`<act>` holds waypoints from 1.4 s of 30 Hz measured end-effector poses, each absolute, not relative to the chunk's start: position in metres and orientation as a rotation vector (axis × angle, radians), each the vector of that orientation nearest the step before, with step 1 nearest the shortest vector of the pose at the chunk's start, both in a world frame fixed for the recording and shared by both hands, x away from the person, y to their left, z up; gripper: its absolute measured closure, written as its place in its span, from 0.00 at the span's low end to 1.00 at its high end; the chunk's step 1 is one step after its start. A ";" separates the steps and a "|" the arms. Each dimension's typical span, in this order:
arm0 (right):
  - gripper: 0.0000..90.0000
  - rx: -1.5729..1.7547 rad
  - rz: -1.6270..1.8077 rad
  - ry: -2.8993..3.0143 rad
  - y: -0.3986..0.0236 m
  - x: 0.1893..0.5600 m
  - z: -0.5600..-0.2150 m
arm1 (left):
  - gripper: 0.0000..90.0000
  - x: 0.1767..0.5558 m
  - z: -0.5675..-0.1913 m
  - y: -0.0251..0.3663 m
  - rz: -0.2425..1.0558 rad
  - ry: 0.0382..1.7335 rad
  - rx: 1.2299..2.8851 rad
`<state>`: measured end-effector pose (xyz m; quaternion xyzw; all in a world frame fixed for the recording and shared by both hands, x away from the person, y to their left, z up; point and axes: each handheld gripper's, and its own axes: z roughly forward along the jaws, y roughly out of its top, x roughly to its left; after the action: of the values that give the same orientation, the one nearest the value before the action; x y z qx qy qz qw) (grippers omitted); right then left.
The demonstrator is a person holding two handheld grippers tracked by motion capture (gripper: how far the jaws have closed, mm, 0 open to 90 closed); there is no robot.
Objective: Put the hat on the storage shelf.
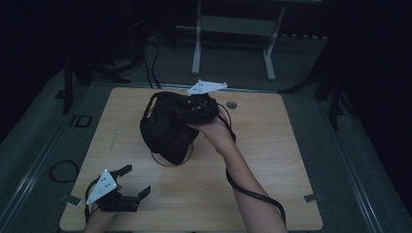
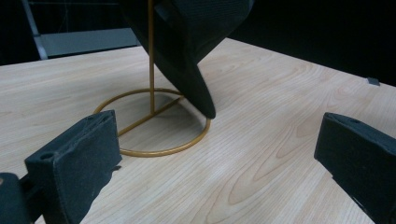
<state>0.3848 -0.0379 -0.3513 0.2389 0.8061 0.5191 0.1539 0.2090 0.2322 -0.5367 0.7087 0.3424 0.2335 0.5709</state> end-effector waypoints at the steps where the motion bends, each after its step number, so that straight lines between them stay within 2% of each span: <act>1: 0.45 0.677 1.487 2.314 -0.038 0.385 -0.351 | 0.01 0.209 -0.537 0.232 0.547 0.802 1.661; 11: 0.30 0.640 1.543 2.320 -0.048 0.378 -0.350 | 0.01 0.208 -0.537 0.231 0.545 0.801 1.664; 13: 0.20 0.631 1.558 2.326 -0.052 0.377 -0.350 | 0.01 0.208 -0.537 0.230 0.546 0.801 1.663; 16: 0.19 0.636 1.556 2.318 -0.060 0.376 -0.352 | 0.01 0.209 -0.537 0.229 0.545 0.801 1.663; 17: 0.16 0.629 1.555 2.330 -0.062 0.376 -0.353 | 0.01 0.209 -0.537 0.229 0.543 0.801 1.663; 42: 0.15 0.603 1.495 2.302 -0.122 0.345 -0.395 | 0.01 0.209 -0.538 0.225 0.541 0.798 1.676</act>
<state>0.3445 -0.1220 -0.3945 0.2117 0.8079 0.5248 0.1647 0.2089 0.2255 -0.5384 0.7133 0.3397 0.2303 0.5680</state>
